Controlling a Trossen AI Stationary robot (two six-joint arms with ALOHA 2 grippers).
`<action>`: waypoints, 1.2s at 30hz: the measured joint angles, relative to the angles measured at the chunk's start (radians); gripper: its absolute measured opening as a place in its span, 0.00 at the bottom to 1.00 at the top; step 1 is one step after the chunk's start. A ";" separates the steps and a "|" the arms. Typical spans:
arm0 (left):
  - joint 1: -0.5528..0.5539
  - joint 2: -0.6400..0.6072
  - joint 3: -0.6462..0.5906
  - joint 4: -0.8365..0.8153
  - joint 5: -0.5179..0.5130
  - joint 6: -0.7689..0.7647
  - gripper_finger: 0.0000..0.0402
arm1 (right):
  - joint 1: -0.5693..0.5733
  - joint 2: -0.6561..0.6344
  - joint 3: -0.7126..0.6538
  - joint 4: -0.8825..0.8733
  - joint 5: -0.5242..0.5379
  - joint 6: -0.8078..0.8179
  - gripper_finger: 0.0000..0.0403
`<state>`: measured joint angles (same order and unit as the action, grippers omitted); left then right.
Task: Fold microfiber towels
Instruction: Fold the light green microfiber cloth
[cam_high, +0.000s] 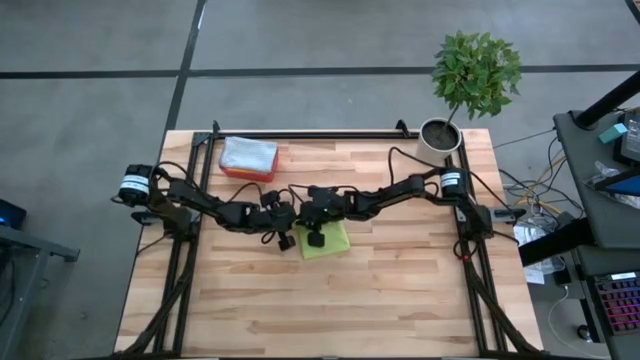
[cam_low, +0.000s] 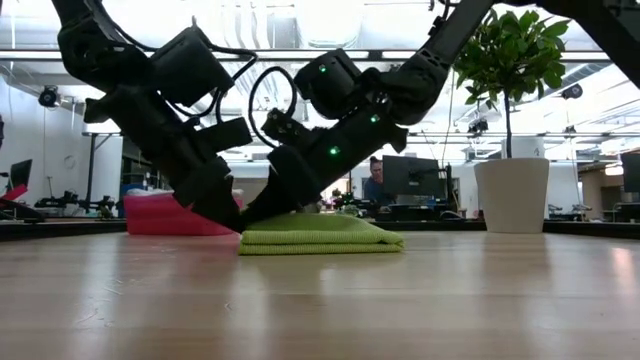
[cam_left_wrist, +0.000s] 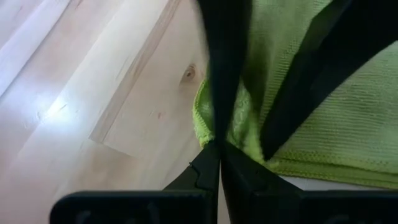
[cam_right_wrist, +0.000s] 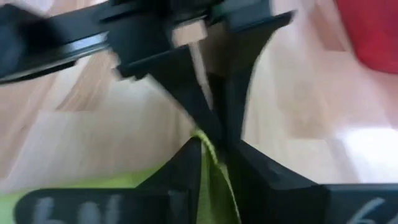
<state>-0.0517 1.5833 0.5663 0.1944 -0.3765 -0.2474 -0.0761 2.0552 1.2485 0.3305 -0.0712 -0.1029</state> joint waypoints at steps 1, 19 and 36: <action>0.000 0.000 0.000 -0.001 -0.001 0.000 0.00 | 0.000 0.004 0.007 0.000 0.008 0.003 0.18; -0.002 -0.019 0.005 -0.003 0.011 -0.008 0.05 | 0.008 -0.084 0.027 -0.204 0.022 0.040 0.37; -0.004 -0.176 0.043 -0.224 0.094 -0.031 0.48 | 0.144 -0.441 -0.239 -0.320 0.047 0.251 0.34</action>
<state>-0.0555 1.4071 0.6090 -0.0297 -0.2823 -0.2787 0.0680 1.6141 1.0097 0.0107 -0.0238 0.1481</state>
